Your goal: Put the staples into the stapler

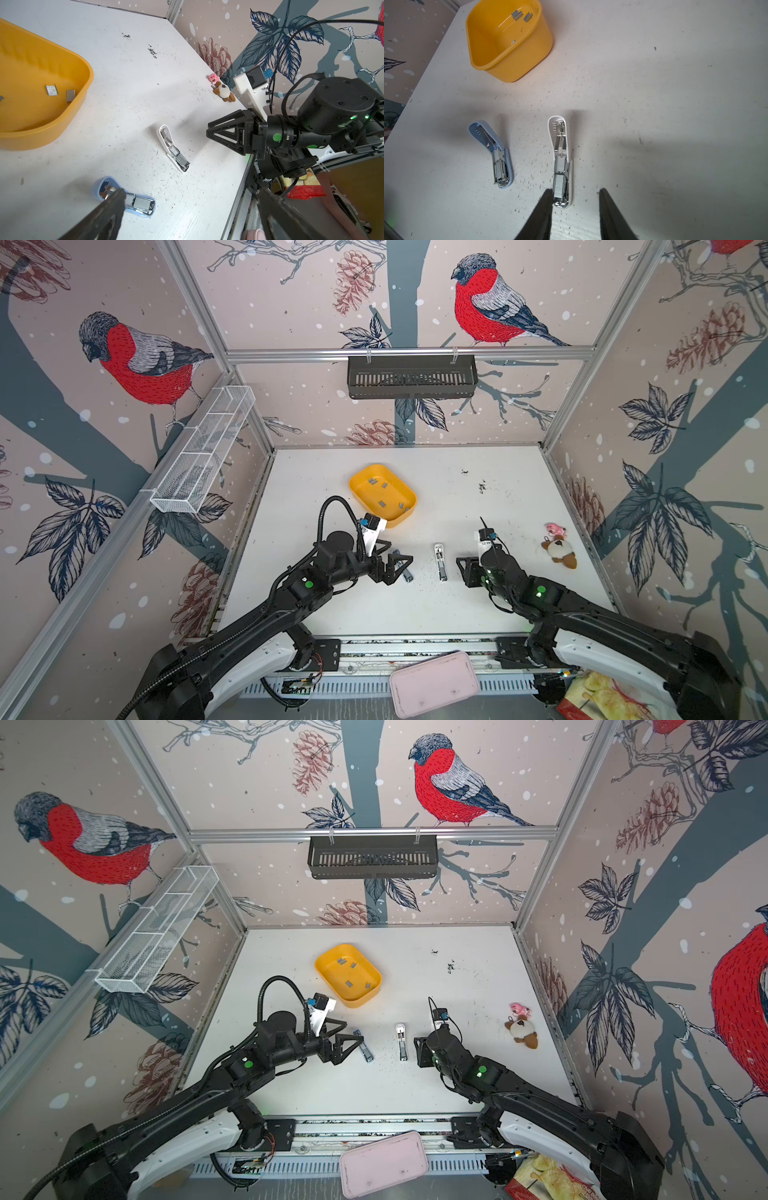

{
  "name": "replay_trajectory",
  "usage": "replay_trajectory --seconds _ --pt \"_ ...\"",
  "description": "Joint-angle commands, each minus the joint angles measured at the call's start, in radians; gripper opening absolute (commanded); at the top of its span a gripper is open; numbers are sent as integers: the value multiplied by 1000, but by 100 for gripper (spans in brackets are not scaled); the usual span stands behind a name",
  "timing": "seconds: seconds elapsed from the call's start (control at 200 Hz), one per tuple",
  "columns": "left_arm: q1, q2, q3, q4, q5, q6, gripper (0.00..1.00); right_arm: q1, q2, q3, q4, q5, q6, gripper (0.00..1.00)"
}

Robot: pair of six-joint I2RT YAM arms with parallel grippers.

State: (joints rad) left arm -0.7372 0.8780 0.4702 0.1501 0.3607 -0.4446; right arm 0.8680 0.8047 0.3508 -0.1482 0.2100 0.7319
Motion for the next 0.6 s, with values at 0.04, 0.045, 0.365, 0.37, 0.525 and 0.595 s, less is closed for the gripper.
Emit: replay_trajectory --seconds 0.04,0.045,0.365,0.37,0.525,0.595 --pt "-5 52 21 98 -11 11 99 -4 -12 -38 29 -69 3 39" --pt "-5 54 22 99 -11 11 99 -4 -12 -40 30 -70 5 39" --pt "-5 128 27 116 9 30 98 -4 44 -48 63 -116 28 38" --pt "-5 129 26 117 9 30 98 -4 45 -47 63 -117 29 38" --pt "-5 134 6 164 3 19 98 -6 75 -36 72 -148 22 38" --pt "-5 138 5 174 4 18 99 -6 86 -25 70 -156 13 38"
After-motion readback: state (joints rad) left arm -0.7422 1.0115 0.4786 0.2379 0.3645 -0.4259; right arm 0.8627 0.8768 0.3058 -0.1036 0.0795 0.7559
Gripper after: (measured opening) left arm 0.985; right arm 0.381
